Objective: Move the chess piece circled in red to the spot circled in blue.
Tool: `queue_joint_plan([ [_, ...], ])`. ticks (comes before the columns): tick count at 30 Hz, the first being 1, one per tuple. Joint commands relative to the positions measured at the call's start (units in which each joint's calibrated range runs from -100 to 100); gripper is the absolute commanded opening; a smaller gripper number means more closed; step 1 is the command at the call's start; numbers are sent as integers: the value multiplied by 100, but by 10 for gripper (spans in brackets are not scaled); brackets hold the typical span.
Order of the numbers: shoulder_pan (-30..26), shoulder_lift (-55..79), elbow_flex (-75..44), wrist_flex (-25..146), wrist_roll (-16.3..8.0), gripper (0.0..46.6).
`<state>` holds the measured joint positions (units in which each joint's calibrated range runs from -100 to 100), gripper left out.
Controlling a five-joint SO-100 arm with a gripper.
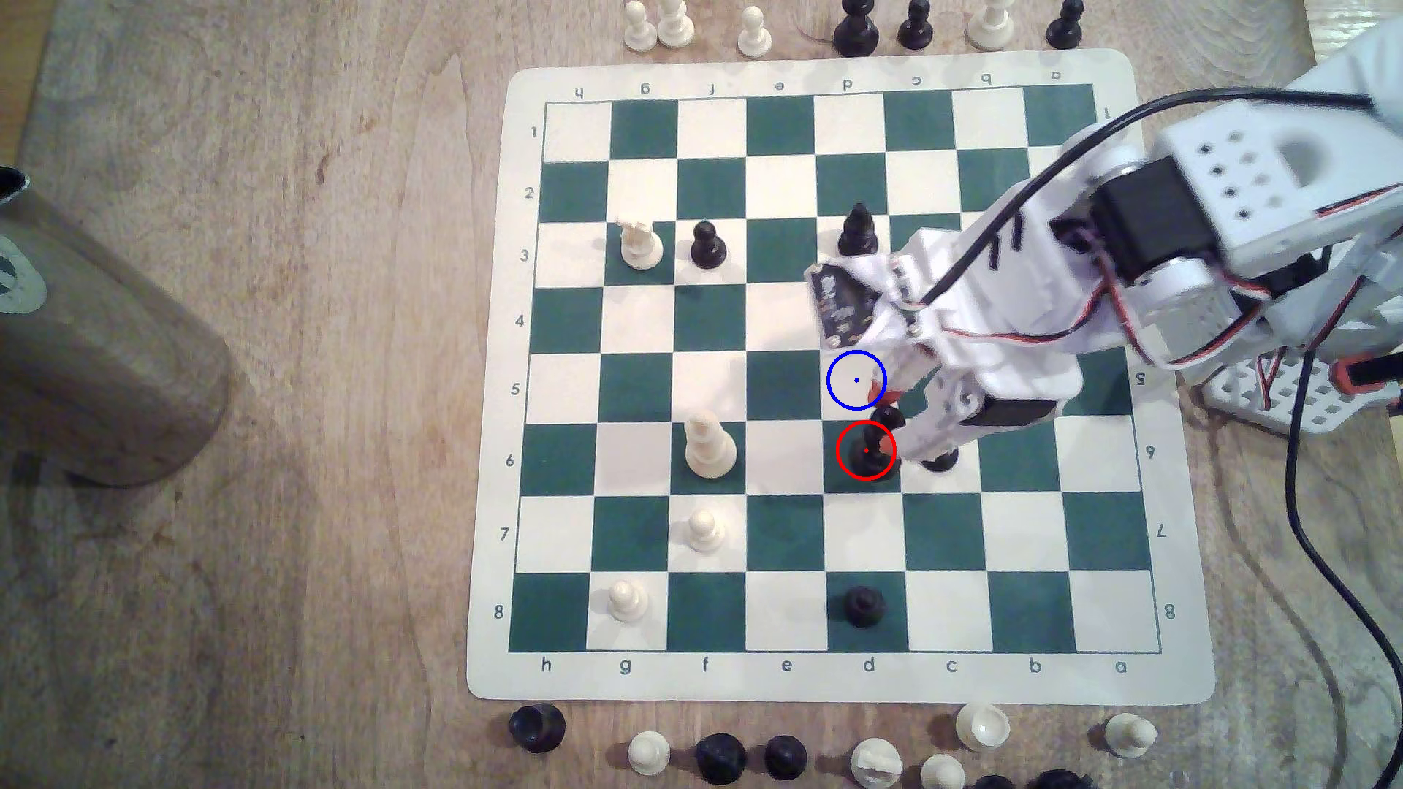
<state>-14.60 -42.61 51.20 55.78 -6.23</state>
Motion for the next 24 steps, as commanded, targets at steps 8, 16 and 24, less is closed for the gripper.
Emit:
queue_joint_plan([
  [8, 220, -790, -813, 532, 98, 6],
  [16, 705, -544, -741, 524, 249, 6],
  [24, 1081, 33, -242, -82, 327, 6],
])
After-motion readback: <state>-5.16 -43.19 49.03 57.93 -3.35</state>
